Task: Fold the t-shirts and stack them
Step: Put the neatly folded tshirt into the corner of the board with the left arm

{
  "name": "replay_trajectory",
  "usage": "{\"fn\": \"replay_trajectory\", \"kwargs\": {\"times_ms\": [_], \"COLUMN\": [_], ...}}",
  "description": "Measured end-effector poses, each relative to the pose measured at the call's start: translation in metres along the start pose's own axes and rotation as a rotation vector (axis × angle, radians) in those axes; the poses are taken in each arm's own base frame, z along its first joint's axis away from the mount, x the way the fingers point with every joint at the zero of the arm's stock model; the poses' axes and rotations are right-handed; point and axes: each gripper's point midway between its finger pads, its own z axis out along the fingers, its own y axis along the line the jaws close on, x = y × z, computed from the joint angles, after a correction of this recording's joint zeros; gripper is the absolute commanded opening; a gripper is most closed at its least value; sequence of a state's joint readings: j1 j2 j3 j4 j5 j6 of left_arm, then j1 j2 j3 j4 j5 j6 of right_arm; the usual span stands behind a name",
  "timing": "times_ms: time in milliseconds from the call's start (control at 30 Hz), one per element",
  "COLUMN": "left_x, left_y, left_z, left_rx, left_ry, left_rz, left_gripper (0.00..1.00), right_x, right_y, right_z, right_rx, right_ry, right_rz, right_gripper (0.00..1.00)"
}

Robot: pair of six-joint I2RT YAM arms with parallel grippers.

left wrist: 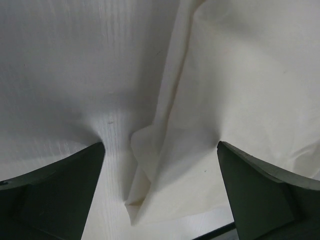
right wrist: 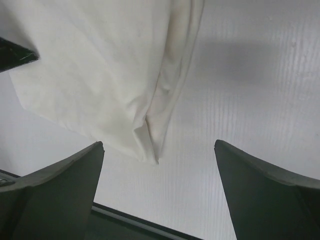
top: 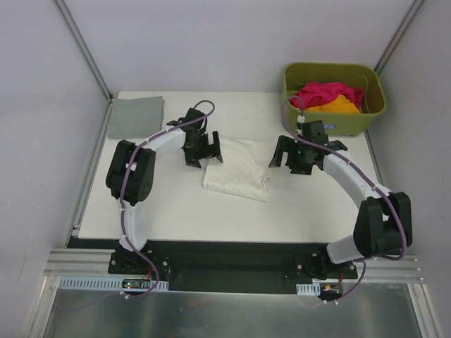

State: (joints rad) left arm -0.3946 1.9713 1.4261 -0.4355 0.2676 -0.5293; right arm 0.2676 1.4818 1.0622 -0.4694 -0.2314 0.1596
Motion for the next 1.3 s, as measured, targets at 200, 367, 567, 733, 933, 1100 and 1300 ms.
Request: {"fn": "replay_trajectory", "kwargs": {"times_ms": [200,367,567,733,933,1100,1300], "left_x": [-0.001,0.009,0.012,-0.004,-0.054,-0.11,-0.193], "left_y": [-0.003,-0.018,-0.031,-0.018,0.03,0.08,0.13], "left_z": [0.017,0.031,0.043,0.037,0.008,-0.032,-0.107], "left_rx": [-0.043,-0.077,-0.126,-0.264,-0.494,-0.613,-0.695], "left_ry": [0.024,0.036,0.02,-0.064,-0.188,-0.267,-0.415], "left_rz": [0.019,0.075,0.128,0.196,0.29,0.275,0.242], "left_gripper": [0.78,0.42,0.0,0.0,0.0,0.0,0.0], "right_x": [0.004,0.014,0.02,0.022,0.024,0.022,0.022], "right_y": [-0.011,-0.023,-0.033,-0.046,-0.062,-0.069,-0.078], "right_z": [-0.034,-0.046,-0.049,-0.051,-0.065,-0.077,-0.081], "right_rx": [0.065,0.115,0.155,0.213,0.287,0.328,0.379], "right_ry": [-0.071,-0.084,-0.088,-0.102,-0.143,-0.178,-0.187], "right_rz": [-0.038,-0.048,-0.057,-0.078,-0.113,-0.125,-0.12], "right_gripper": [0.97,0.97,0.97,0.97,0.97,0.97,0.97]}}
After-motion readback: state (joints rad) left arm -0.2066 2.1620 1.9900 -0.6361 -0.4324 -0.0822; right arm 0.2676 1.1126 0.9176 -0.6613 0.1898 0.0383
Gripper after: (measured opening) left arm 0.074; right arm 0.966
